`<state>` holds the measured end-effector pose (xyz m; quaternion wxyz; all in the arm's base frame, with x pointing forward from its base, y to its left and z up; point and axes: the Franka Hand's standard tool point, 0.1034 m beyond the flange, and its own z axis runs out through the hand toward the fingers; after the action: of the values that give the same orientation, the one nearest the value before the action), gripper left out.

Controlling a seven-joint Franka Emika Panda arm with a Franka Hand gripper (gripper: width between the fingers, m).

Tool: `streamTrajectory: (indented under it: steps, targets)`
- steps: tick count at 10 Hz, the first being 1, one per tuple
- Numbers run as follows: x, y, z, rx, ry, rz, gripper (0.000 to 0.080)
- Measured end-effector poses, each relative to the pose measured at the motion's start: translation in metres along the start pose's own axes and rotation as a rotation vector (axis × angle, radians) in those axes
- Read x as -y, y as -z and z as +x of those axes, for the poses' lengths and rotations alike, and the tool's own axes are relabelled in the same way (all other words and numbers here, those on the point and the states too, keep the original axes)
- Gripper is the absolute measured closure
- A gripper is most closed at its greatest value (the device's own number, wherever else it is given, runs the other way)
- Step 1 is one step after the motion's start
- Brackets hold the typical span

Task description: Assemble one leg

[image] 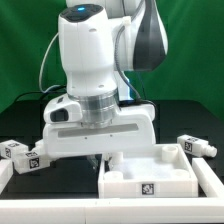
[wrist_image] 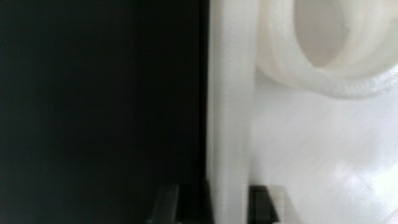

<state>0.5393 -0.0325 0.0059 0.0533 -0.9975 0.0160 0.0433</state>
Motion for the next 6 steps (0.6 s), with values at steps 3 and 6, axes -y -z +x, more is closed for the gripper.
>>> streamTrajectory:
  steps: [3, 6]
  targets:
    - [0.006, 0.002, 0.023, -0.007, 0.021, 0.016, 0.0748]
    - [0.006, 0.002, 0.023, -0.008, 0.021, 0.016, 0.0748]
